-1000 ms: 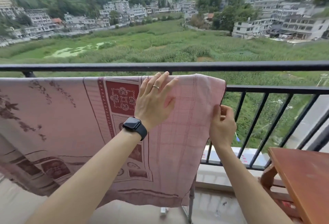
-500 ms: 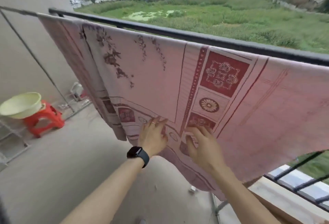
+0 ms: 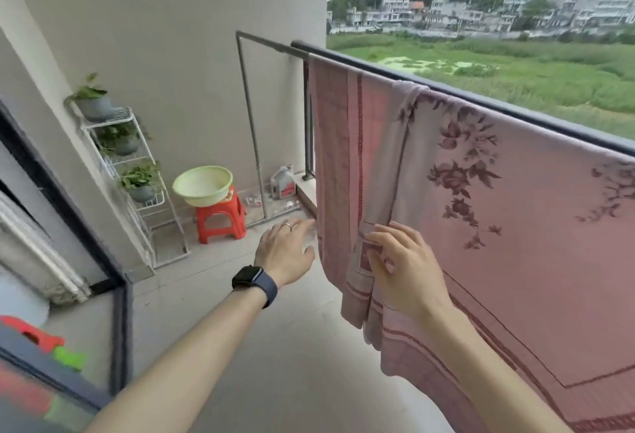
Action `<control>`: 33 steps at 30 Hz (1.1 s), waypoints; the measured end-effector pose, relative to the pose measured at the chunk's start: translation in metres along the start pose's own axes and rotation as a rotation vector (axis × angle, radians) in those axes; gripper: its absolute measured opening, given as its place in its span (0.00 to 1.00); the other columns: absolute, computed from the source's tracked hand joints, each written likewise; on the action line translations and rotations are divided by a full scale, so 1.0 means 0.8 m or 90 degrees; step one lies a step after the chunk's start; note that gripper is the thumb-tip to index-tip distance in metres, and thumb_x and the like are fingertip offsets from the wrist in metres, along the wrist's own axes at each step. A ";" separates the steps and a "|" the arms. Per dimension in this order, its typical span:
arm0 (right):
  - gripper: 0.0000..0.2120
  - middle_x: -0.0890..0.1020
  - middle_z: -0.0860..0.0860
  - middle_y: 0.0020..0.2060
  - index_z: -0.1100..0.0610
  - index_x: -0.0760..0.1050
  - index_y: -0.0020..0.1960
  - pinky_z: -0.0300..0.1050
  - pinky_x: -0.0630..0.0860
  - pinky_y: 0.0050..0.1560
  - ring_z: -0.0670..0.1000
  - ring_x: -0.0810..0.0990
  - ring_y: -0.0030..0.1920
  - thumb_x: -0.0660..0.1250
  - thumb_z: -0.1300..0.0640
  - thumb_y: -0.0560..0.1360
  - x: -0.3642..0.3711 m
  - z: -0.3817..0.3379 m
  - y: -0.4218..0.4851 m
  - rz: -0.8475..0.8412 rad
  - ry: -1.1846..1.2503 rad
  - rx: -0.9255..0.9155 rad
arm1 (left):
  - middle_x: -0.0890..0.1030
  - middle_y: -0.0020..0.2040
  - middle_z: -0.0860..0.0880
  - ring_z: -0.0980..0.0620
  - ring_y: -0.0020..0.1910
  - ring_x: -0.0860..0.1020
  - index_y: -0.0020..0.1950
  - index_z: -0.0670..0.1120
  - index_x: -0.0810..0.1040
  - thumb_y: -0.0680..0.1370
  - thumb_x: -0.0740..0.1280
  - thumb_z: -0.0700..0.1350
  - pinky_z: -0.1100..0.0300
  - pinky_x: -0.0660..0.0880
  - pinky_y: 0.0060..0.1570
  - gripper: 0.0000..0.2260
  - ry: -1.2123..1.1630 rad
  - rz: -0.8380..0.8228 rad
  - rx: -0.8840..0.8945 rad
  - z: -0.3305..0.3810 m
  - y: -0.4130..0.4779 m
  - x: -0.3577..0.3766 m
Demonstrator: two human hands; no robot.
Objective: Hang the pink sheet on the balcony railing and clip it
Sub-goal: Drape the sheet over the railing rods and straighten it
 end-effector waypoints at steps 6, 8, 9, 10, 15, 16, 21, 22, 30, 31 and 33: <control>0.13 0.81 0.45 0.63 0.49 0.80 0.60 0.57 0.75 0.63 0.55 0.72 0.70 0.69 0.55 0.76 0.035 -0.032 0.145 0.025 -0.013 -0.008 | 0.69 0.74 0.51 0.48 0.71 0.68 0.75 0.55 0.67 0.77 0.63 0.49 0.53 0.64 0.70 0.25 -0.006 0.035 0.020 -0.082 0.126 -0.063; 0.13 0.81 0.45 0.62 0.49 0.80 0.60 0.56 0.74 0.64 0.54 0.73 0.69 0.69 0.55 0.76 0.042 -0.035 0.191 0.052 -0.014 -0.014 | 0.70 0.73 0.52 0.48 0.71 0.68 0.74 0.55 0.68 0.77 0.64 0.50 0.53 0.65 0.69 0.25 -0.041 0.046 0.031 -0.095 0.177 -0.076; 0.13 0.81 0.44 0.62 0.49 0.80 0.60 0.55 0.74 0.65 0.54 0.73 0.69 0.69 0.54 0.76 0.045 -0.035 0.216 0.067 -0.018 -0.020 | 0.70 0.73 0.52 0.48 0.71 0.68 0.74 0.56 0.68 0.76 0.64 0.50 0.53 0.66 0.69 0.24 -0.057 0.051 0.036 -0.100 0.205 -0.082; 0.13 0.81 0.44 0.62 0.49 0.80 0.60 0.54 0.74 0.65 0.53 0.73 0.69 0.70 0.54 0.76 0.049 -0.035 0.241 0.080 -0.024 -0.026 | 0.70 0.73 0.52 0.48 0.71 0.68 0.73 0.56 0.69 0.76 0.64 0.50 0.54 0.66 0.68 0.24 -0.075 0.052 0.040 -0.104 0.236 -0.087; 0.16 0.81 0.46 0.63 0.50 0.79 0.64 0.54 0.73 0.66 0.54 0.72 0.69 0.68 0.52 0.77 0.070 -0.015 0.400 0.129 -0.097 -0.046 | 0.69 0.73 0.49 0.47 0.71 0.68 0.75 0.53 0.66 0.76 0.65 0.51 0.51 0.67 0.69 0.27 -0.188 0.043 0.050 -0.116 0.420 -0.112; 0.17 0.80 0.46 0.64 0.50 0.78 0.65 0.55 0.72 0.67 0.53 0.71 0.70 0.67 0.51 0.77 0.074 -0.009 0.438 0.130 -0.119 -0.043 | 0.69 0.73 0.48 0.47 0.72 0.68 0.75 0.52 0.66 0.76 0.65 0.51 0.52 0.67 0.69 0.27 -0.211 0.046 0.052 -0.116 0.459 -0.117; 0.22 0.75 0.48 0.69 0.50 0.70 0.72 0.55 0.70 0.66 0.54 0.68 0.71 0.61 0.44 0.80 0.099 0.009 0.611 0.079 -0.229 0.022 | 0.68 0.74 0.46 0.47 0.72 0.67 0.77 0.49 0.62 0.79 0.65 0.55 0.54 0.65 0.68 0.29 -0.369 0.020 0.006 -0.120 0.627 -0.120; 0.23 0.75 0.49 0.69 0.49 0.68 0.73 0.55 0.70 0.65 0.54 0.68 0.71 0.59 0.43 0.80 0.108 0.013 0.643 0.056 -0.231 0.051 | 0.68 0.74 0.46 0.47 0.72 0.68 0.77 0.49 0.62 0.79 0.65 0.56 0.54 0.66 0.68 0.29 -0.409 0.014 -0.005 -0.123 0.655 -0.115; 0.16 0.85 0.50 0.39 0.49 0.83 0.51 0.40 0.76 0.32 0.48 0.80 0.34 0.61 0.41 0.80 0.192 0.055 0.830 -0.186 -0.120 0.240 | 0.84 0.46 0.52 0.52 0.47 0.82 0.53 0.48 0.80 0.77 0.70 0.55 0.58 0.79 0.46 0.12 -0.607 0.002 0.084 -0.149 0.781 -0.086; 0.13 0.84 0.48 0.38 0.48 0.83 0.48 0.38 0.73 0.29 0.47 0.79 0.33 0.64 0.41 0.79 0.197 0.056 0.842 -0.175 -0.113 0.248 | 0.84 0.45 0.53 0.53 0.45 0.83 0.52 0.49 0.81 0.76 0.71 0.56 0.56 0.80 0.47 0.12 -0.602 -0.003 0.104 -0.156 0.790 -0.087; 0.09 0.84 0.45 0.40 0.44 0.82 0.45 0.39 0.72 0.31 0.46 0.80 0.37 0.67 0.42 0.78 0.202 0.057 0.862 -0.114 -0.143 0.260 | 0.85 0.45 0.53 0.55 0.45 0.83 0.52 0.50 0.82 0.74 0.72 0.60 0.54 0.81 0.49 0.16 -0.597 -0.004 0.157 -0.168 0.808 -0.095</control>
Point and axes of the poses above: each hand's wrist, its own y-axis towards the middle knuckle, its own x-axis out of the palm, z = x × y, the point moved 6 cm from there along y, towards the middle knuckle
